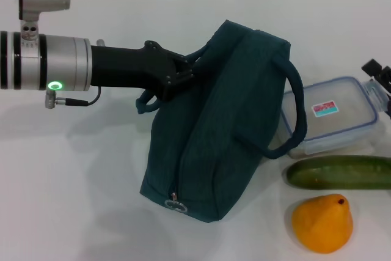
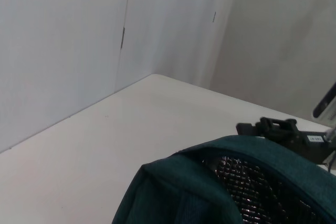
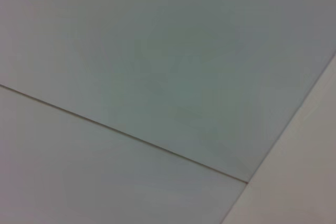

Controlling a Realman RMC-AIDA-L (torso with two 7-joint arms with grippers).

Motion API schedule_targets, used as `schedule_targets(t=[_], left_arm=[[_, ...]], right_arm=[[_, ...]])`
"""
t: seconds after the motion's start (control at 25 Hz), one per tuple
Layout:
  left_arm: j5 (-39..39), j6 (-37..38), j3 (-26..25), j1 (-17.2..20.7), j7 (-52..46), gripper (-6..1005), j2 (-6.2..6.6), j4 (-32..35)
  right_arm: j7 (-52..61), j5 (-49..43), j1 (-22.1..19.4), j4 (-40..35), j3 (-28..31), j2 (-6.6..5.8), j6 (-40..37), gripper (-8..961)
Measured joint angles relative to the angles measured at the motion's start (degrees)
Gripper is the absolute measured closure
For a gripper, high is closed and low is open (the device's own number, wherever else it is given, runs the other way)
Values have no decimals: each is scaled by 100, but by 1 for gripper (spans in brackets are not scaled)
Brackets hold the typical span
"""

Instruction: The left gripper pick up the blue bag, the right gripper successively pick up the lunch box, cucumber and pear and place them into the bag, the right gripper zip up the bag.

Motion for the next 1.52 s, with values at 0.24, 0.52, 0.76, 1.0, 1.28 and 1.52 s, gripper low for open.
schedule_targets(t=[0.24,0.52,0.76,1.0,1.28,1.52], left_arm=[[-9,0,0,-13,10,955,8,23],[7,0,0,-71,10,955,9,22],[13,0,0,-99,10,955,9,38],[12,0,0,-109,10,955,9,42],[15,0,0,-122,10,954,9,42],[14,0,0,-125,9,954,7,18]], right_arm=[[240,-50,211,-60,-93,-11,352,225],[364,-67,238,-44,-277,4,381,229],[392,-117,204,33,-284,7,212,232],[399,-128,190,134,-297,16,89,236],[365,-127,148,144,-352,16,-25,240],[354,-126,67,155,-340,12,-32,243]])
